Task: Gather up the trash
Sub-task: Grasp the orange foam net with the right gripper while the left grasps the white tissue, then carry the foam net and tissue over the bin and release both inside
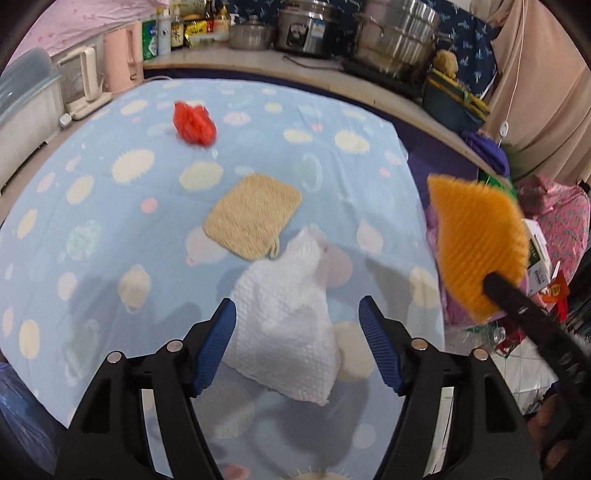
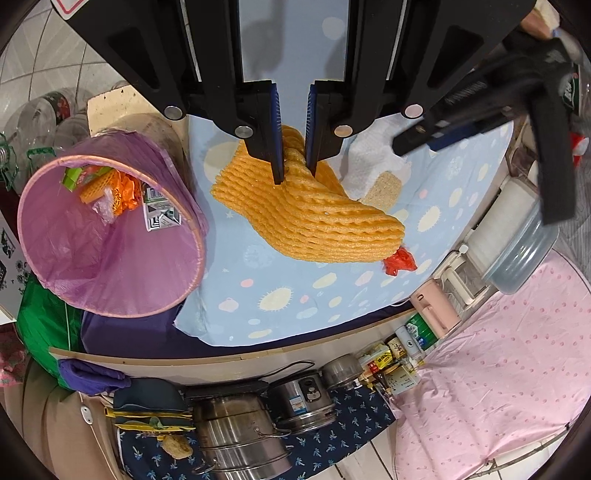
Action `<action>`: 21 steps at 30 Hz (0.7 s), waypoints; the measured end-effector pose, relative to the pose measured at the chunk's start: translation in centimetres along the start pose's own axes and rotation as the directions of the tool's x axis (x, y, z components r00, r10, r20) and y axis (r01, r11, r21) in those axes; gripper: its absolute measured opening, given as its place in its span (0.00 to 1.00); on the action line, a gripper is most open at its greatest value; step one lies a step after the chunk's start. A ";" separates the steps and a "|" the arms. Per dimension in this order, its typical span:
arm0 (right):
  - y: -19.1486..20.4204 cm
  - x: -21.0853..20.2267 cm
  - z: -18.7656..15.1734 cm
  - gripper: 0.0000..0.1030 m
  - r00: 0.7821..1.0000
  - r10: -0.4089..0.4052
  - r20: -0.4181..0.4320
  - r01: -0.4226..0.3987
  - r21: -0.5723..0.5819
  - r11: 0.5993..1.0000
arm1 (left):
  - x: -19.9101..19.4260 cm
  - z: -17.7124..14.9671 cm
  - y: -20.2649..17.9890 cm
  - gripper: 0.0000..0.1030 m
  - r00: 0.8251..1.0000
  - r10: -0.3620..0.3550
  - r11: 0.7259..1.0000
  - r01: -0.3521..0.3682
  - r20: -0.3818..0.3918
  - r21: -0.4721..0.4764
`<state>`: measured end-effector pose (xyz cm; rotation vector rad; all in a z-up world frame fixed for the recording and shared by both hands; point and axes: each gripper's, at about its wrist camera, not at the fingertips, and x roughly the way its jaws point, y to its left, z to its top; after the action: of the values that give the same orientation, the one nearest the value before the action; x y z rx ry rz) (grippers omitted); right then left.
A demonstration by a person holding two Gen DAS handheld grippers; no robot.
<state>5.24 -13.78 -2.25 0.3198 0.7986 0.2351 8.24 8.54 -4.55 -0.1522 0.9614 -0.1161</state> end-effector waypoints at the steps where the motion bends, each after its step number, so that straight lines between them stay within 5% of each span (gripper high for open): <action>1: -0.1 -0.1 0.0 0.10 1.000 -0.002 0.001 0.002 0.003 1.000 | 0.5 -0.3 -0.2 0.63 1.000 -0.003 1.000 0.003 -0.010 0.008; 4: -0.2 -0.5 -0.1 0.11 1.000 -0.006 0.005 0.006 0.004 1.000 | 2.3 -0.8 -0.3 0.52 0.999 0.005 1.000 -0.005 -0.048 0.014; 6: -0.1 -0.5 -0.1 0.11 1.000 -0.010 0.005 0.010 0.002 1.000 | 3.3 -1.1 -0.1 0.30 0.996 -0.005 1.000 0.005 -0.086 0.004; 9: -0.1 -0.7 -0.1 0.11 1.000 -0.015 0.006 0.015 0.000 1.000 | 3.3 -1.3 0.2 0.11 0.995 -0.021 1.000 0.021 -0.100 0.002; 21: -1.3 -2.5 1.0 0.10 0.997 -0.034 0.066 0.032 0.024 0.999 | -5.0 2.0 -2.3 0.08 0.990 -0.121 0.990 0.115 0.076 0.076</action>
<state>4.41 -16.00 -0.37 0.3338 0.7409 0.1834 7.01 7.25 1.02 -0.1466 0.8666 -0.2517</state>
